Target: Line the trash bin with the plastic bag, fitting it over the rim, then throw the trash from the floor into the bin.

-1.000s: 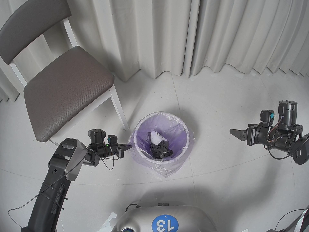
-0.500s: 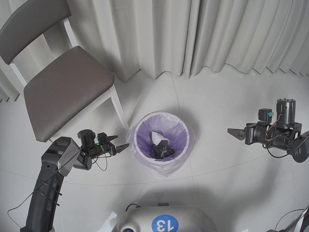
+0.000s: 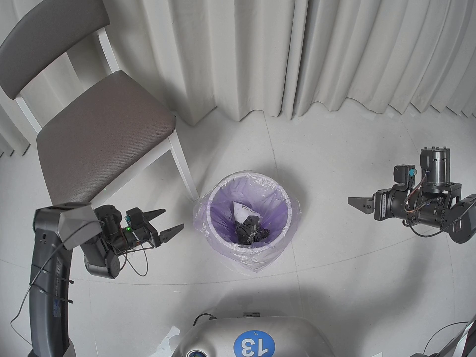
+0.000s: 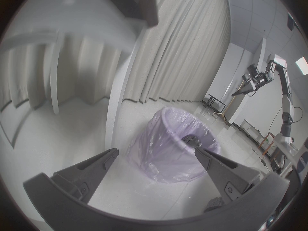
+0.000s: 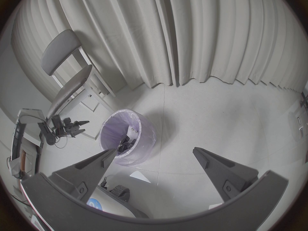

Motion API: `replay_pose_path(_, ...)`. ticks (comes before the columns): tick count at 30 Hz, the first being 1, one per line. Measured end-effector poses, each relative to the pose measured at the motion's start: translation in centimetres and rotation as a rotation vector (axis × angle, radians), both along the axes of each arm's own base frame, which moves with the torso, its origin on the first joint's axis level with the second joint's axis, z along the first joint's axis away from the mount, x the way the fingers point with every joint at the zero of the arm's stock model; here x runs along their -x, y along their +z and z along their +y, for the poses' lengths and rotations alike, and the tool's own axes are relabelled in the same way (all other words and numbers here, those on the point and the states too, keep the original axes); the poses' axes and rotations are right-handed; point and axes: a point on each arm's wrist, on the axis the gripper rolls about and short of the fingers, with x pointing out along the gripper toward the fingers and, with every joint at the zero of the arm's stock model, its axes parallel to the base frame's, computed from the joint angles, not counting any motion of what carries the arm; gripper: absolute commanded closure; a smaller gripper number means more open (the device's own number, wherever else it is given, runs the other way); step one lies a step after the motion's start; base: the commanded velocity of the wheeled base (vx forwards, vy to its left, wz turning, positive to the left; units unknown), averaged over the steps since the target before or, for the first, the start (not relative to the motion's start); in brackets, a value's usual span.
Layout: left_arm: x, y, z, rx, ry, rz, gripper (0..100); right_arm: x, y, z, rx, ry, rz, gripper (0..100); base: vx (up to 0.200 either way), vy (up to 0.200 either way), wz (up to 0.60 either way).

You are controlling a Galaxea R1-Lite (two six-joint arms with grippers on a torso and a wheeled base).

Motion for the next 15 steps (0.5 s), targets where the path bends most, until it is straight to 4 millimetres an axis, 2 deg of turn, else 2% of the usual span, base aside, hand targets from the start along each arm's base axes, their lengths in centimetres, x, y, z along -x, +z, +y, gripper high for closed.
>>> replay_pose_path(6,2.8,6.6,-0.3,-0.007,-0.009,-0.103,0,-1.0,-1.3,0.9,0.011,0.004,0.036,0,0.0,0.0,0.0)
replay_pose_path(15,5.4,15.2,-0.7,-0.012,-0.02,-0.163,0,-5.9,-6.6,3.0,-0.06,-0.045,0.128,0,0.0,0.0,0.0)
